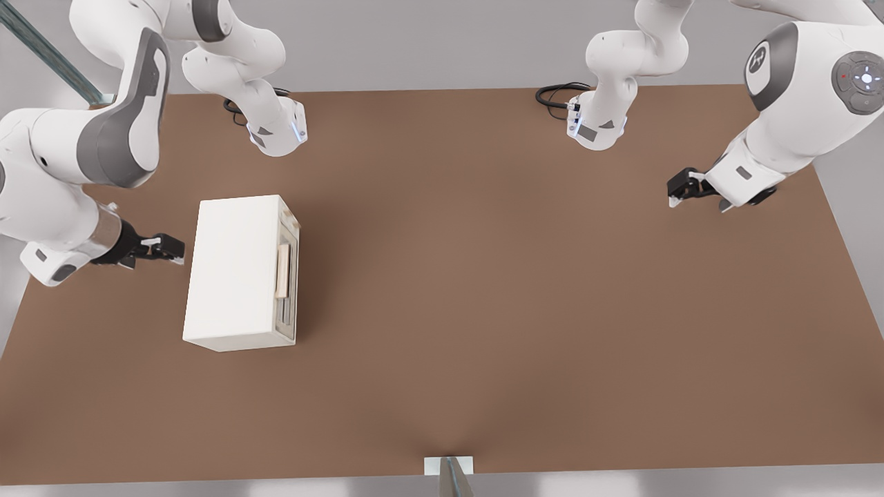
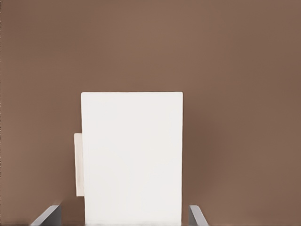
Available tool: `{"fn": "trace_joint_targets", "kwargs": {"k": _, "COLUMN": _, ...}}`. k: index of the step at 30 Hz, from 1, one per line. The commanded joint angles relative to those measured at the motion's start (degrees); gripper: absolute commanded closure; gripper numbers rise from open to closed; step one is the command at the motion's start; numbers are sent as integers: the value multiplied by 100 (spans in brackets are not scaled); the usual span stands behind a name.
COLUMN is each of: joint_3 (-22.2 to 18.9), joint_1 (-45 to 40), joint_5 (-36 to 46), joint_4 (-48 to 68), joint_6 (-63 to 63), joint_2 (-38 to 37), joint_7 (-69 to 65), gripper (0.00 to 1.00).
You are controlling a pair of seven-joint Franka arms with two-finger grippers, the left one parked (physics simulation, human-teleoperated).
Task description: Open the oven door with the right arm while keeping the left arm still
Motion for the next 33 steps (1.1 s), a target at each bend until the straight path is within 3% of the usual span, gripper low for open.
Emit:
{"fn": "trace_joint_targets", "kwargs": {"k": 1, "joint_3": -4, "joint_1": 1, "joint_5": 37, "joint_4": -5, "joint_6": -188, "joint_2": -17, "joint_7": -708, "gripper": 0}}
{"fn": "trace_joint_targets", "kwargs": {"k": 3, "joint_3": 197, "joint_1": 45, "joint_5": -94, "joint_4": -382, "joint_6": -206, "joint_2": 79, "joint_7": -901, "gripper": 0}}
{"fn": "trace_joint_targets", "kwargs": {"k": 5, "joint_3": 435, "joint_1": 1371, "joint_5": -1675, "joint_4": -173, "joint_6": -320, "joint_2": 1045, "joint_7": 363, "gripper": 72}}
{"fn": "trace_joint_targets", "kwargs": {"k": 6, "joint_3": 575, "joint_1": 1776, "joint_5": -2588, "joint_4": -199, "joint_6": -460, "joint_2": 1502, "joint_7": 943, "gripper": 79}}
{"fn": "trace_joint_targets", "kwargs": {"k": 7, "joint_3": 1234, "joint_1": 1811, "joint_5": -3258, "joint_4": -208, "joint_6": -689, "joint_2": 1521, "joint_7": 1313, "gripper": 79}}
{"fn": "trace_joint_targets", "kwargs": {"k": 9, "joint_3": 1613, "joint_1": 1794, "joint_5": -3725, "joint_4": -208, "joint_6": -997, "joint_2": 1547, "joint_7": 3043, "gripper": 79}}
{"fn": "trace_joint_targets", "kwargs": {"k": 11, "joint_3": 1648, "joint_1": 1820, "joint_5": -3733, "joint_4": -190, "joint_6": -1006, "joint_2": 1819, "joint_7": 4089, "gripper": 79}}
{"fn": "trace_joint_targets", "kwargs": {"k": 14, "joint_3": 1639, "joint_1": 1846, "joint_5": -4348, "joint_4": -172, "joint_6": -1005, "joint_2": 2162, "joint_7": 4153, "gripper": 79}}
{"fn": "trace_joint_targets", "kwargs": {"k": 18, "joint_3": 1683, "joint_1": 1978, "joint_5": -4077, "joint_4": -374, "joint_6": -1278, "joint_2": 2329, "joint_7": 5057, "gripper": 79}}
{"fn": "trace_joint_targets", "kwargs": {"k": 33, "joint_3": 1789, "joint_1": 1838, "joint_5": -4059, "joint_4": -1262, "joint_6": -610, "joint_2": 2347, "joint_7": 5392, "gripper": 79}}
